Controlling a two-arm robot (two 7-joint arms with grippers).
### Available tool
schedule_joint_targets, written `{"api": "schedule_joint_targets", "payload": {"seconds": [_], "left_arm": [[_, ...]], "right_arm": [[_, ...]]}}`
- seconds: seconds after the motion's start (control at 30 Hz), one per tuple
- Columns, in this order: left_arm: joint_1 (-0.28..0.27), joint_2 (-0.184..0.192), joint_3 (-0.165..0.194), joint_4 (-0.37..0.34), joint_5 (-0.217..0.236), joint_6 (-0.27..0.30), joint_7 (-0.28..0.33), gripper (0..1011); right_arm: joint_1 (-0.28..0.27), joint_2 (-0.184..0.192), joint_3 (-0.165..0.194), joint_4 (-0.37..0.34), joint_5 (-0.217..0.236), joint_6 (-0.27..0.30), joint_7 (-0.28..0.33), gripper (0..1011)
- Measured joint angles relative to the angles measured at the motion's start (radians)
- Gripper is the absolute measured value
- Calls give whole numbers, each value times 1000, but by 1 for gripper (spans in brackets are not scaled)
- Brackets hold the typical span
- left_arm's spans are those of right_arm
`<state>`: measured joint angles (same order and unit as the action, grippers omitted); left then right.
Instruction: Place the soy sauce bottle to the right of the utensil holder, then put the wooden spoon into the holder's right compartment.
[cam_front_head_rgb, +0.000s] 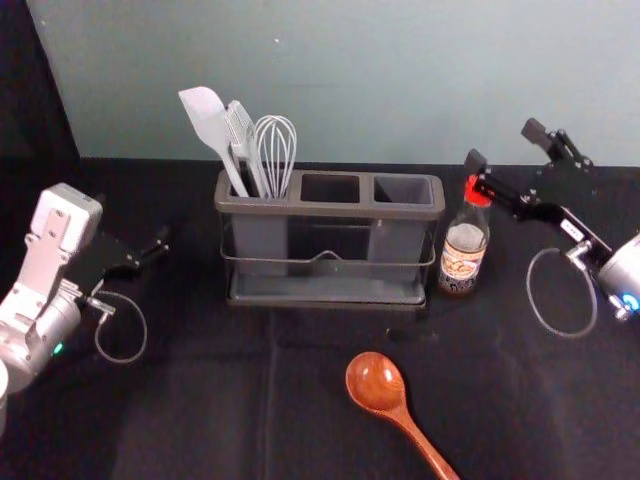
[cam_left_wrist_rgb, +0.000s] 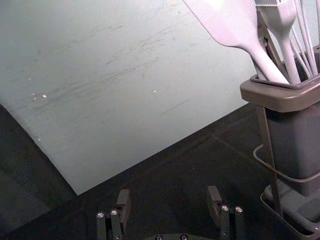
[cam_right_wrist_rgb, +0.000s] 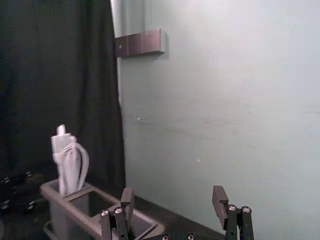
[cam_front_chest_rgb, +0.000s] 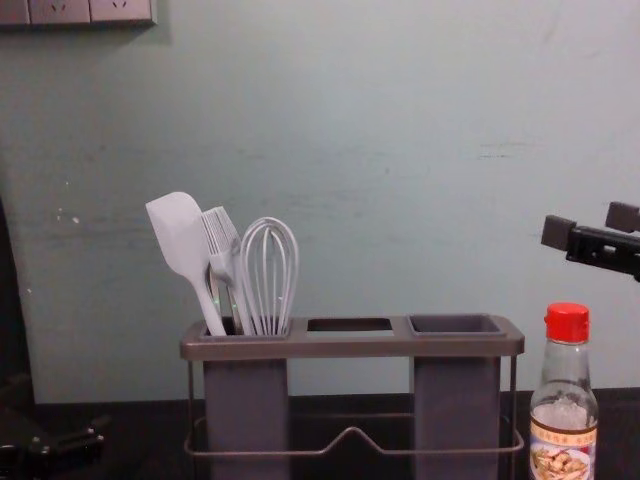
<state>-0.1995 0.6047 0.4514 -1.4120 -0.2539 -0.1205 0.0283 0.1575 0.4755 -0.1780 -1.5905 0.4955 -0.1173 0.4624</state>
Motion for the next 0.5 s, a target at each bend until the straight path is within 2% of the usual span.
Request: {"api": "schedule_joint_targets", "payload": {"seconds": [0.2,0.37,0.5], "left_arm": [[0,0,0,0,0,0,0,1005],[0,0,0,0,0,0,0,1005],[0,0,0,0,0,0,0,1005]], "right_arm": [[-65,35,-3,-89,1,35,-5,1004],[-118,59,-21,-150,-15,46,-6,1004],[-163,73,-49,-185,-44,51,-11,1004]]}}
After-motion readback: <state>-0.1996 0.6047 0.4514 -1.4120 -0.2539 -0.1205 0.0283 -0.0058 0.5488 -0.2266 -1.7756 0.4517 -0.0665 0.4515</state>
